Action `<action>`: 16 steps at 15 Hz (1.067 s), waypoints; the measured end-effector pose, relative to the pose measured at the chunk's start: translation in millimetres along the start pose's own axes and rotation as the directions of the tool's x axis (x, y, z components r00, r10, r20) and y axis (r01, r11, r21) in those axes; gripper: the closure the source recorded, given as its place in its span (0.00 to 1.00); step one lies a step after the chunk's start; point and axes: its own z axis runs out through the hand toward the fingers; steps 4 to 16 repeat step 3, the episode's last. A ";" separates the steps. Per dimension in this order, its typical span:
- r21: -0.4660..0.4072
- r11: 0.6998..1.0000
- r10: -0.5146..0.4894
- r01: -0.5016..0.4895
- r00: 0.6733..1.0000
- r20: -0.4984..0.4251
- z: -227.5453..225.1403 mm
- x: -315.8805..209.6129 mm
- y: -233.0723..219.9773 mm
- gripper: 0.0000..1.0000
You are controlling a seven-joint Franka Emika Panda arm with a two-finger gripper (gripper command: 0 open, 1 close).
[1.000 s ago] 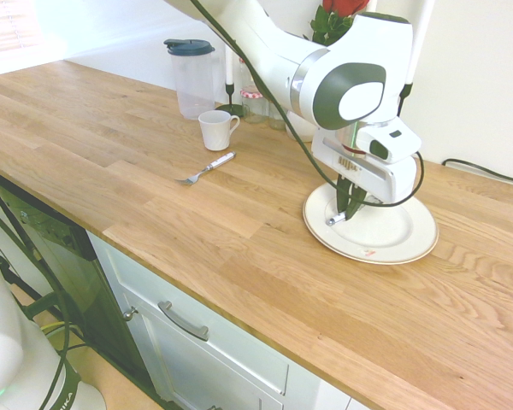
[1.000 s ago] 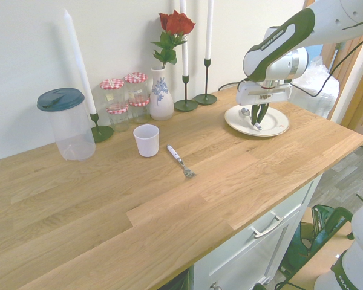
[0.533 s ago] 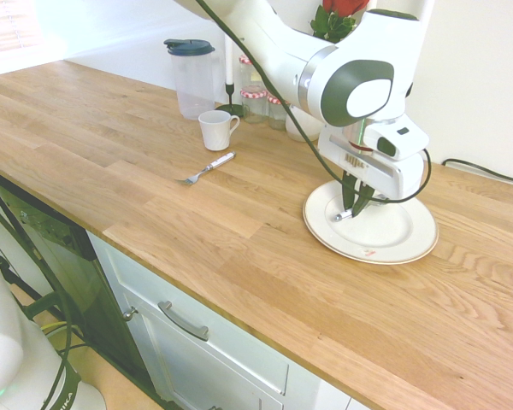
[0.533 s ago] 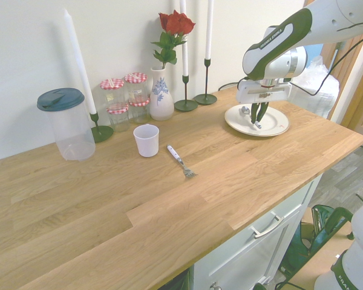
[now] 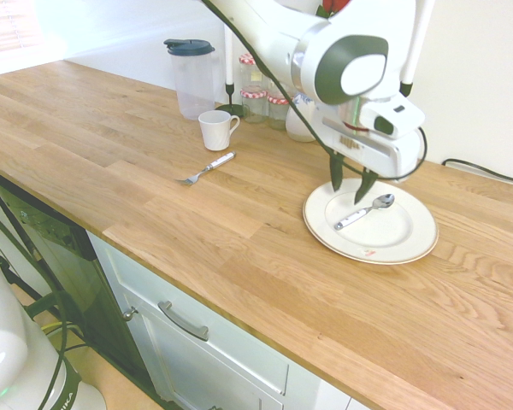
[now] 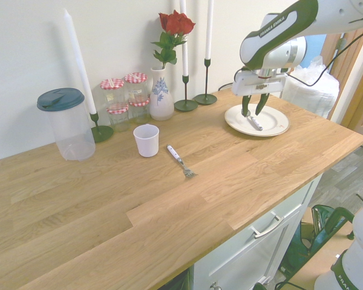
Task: Put the spoon into the plate
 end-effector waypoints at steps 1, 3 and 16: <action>0.002 0.998 -0.059 0.059 0.998 0.007 -17.3 -23.0 -11.4 0.00; 0.002 0.985 -0.174 0.174 0.985 0.001 -38.6 -73.2 -29.3 0.00; 0.002 0.985 -0.174 0.174 0.985 0.001 -38.6 -73.2 -29.3 0.00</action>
